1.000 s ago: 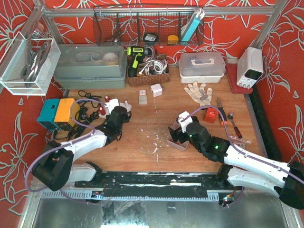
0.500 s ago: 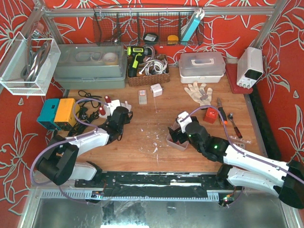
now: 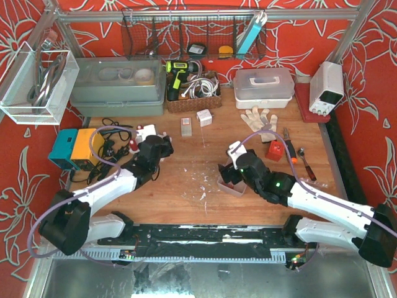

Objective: Install the large spring

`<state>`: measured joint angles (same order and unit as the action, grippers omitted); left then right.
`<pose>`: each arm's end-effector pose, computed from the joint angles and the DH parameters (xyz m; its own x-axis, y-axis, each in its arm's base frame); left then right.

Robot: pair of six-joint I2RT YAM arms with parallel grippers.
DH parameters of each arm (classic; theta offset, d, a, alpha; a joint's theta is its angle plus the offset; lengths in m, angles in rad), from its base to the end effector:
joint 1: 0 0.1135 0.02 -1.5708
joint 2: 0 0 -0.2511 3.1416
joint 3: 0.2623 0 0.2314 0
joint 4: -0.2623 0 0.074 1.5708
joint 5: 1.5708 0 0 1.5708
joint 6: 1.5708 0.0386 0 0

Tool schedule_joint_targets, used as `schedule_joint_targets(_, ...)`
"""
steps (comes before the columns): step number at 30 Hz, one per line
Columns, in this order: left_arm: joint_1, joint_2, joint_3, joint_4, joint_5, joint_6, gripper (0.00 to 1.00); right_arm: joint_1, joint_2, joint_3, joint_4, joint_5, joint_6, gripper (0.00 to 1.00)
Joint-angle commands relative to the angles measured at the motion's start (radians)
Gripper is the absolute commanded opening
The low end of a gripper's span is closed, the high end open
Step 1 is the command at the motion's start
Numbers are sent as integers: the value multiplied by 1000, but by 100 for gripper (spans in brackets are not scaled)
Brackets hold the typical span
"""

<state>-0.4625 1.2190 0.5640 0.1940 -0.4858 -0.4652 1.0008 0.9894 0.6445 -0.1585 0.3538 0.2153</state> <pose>0.2265 -0.0928 0.2126 -0.3649 -0.2613 -0.8936 -0.1604 0.9631 -0.2161 0.1242 0.1689 0.2511 -0.3881 -0.2340 -0.8914 -0.5559 0.8309 0.0239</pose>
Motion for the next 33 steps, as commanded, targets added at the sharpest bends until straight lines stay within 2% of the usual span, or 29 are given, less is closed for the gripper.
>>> schedule_joint_targets(1, 6, -75, 20, -6, 200, 25, 83, -21, 36, 118, -268, -46, 53, 95)
schedule_joint_targets(3, 3, -97, 9, 12, 321, 33, 97, -37, 48, 153, -380, -90, 45, 91)
schedule_joint_targets(4, 2, -106, 0, 22, 375, 32, 100, -45, 49, 165, -418, -119, 39, 89)
schedule_joint_targets(7, -2, -126, -31, 40, 464, 33, 100, -79, 49, 178, -467, -239, 33, 79)
schedule_joint_targets(10, -5, -144, -89, 91, 490, 23, 100, -151, 116, 213, -531, -343, 9, 63)
schedule_joint_targets(13, -7, -152, -147, 141, 509, 15, 100, -217, 203, 292, -638, -409, -44, 56)
schedule_joint_targets(18, -11, -165, -201, 187, 543, 11, 100, -225, 291, 397, -685, -434, -194, 60)
schedule_joint_targets(21, -11, -183, -219, 200, 537, 1, 100, -223, 344, 392, -697, -488, -394, 63)
schedule_joint_targets(23, -12, -200, -225, 198, 542, -9, 100, -229, 397, 409, -749, -477, -468, 65)
schedule_joint_targets(25, -13, -220, -244, 223, 556, -26, 100, -252, 442, 439, -828, -513, -520, 63)
schedule_joint_targets(33, -18, -299, -282, 259, 613, -80, 100, -312, 543, 450, -878, -715, -636, 58)
